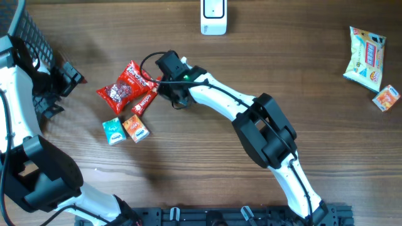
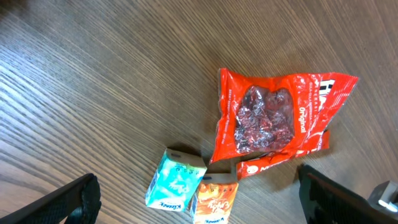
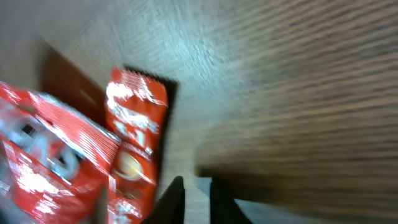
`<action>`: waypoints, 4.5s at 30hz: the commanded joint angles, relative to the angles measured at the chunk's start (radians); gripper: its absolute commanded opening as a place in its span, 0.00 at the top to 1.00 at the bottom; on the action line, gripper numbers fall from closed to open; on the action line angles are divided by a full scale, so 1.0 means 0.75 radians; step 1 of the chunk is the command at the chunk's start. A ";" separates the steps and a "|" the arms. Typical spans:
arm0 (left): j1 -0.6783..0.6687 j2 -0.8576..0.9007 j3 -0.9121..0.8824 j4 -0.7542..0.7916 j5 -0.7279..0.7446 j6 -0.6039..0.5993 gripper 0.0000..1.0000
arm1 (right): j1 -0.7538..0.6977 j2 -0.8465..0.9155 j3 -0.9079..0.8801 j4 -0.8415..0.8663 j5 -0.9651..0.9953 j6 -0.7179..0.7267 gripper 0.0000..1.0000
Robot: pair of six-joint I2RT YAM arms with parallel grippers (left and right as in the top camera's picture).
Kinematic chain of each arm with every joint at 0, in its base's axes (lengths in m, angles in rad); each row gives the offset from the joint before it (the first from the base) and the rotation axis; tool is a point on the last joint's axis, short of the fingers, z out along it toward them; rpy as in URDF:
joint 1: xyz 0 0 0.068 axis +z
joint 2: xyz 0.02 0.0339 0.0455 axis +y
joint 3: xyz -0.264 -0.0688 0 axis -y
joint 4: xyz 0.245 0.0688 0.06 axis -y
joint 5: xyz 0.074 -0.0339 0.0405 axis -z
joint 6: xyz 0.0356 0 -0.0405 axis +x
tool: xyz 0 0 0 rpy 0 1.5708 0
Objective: Scan the item barcode
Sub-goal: 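Reach the right gripper to the orange Kleenex pack by the snacks, then grasp the orange Kleenex pack with the right gripper, then carry the orange pack rightward to the table center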
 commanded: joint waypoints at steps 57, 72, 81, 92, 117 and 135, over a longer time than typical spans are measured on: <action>0.091 -0.005 0.010 -0.072 0.007 -0.201 0.00 | 0.175 -0.047 -0.022 -0.361 0.398 -1.038 0.96; 0.091 -0.005 0.010 -0.057 0.007 -0.201 0.00 | -0.211 -0.113 0.051 -0.735 0.203 -1.360 0.62; 0.091 -0.005 0.010 -0.057 0.007 -0.201 0.00 | -0.140 -0.283 0.101 -0.860 0.264 -1.471 0.01; 0.091 -0.005 0.010 -0.057 0.007 -0.201 0.00 | 0.195 -0.278 -0.166 -0.652 0.544 -1.438 0.11; 0.091 -0.005 0.010 -0.062 0.007 -0.201 0.00 | 0.146 -0.277 -0.343 -0.323 0.702 -1.471 0.38; 0.091 -0.005 0.010 -0.062 0.007 -0.201 0.00 | 0.015 -0.279 -0.318 -0.364 0.617 -1.349 0.96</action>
